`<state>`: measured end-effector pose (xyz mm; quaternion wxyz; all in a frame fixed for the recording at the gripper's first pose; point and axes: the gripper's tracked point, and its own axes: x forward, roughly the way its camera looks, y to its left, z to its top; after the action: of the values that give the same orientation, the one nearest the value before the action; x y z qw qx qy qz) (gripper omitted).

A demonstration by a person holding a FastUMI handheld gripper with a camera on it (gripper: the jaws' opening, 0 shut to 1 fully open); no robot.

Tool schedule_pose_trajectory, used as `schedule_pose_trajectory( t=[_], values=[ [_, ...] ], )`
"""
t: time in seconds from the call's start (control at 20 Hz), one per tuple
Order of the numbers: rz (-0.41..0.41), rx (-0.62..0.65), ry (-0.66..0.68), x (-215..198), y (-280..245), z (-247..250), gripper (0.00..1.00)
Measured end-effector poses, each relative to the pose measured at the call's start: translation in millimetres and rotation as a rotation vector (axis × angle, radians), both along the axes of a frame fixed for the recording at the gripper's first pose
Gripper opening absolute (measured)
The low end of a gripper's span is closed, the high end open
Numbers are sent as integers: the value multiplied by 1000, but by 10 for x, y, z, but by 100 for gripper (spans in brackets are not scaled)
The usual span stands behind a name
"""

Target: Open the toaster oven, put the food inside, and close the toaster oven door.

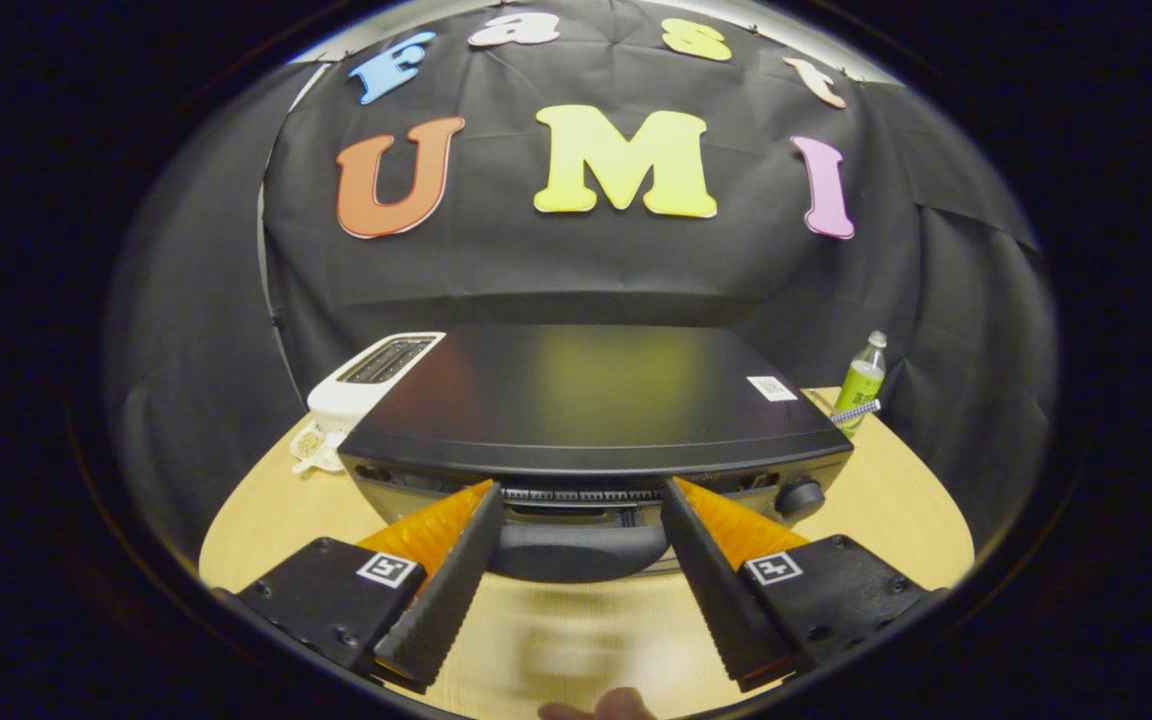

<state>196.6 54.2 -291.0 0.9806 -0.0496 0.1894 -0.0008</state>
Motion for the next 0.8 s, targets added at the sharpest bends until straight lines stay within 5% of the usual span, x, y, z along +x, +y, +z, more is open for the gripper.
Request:
schedule_pose_trajectory(
  t=[0.8],
  values=[
    [3,0,235,-931,-71,-812,100]
  ],
)
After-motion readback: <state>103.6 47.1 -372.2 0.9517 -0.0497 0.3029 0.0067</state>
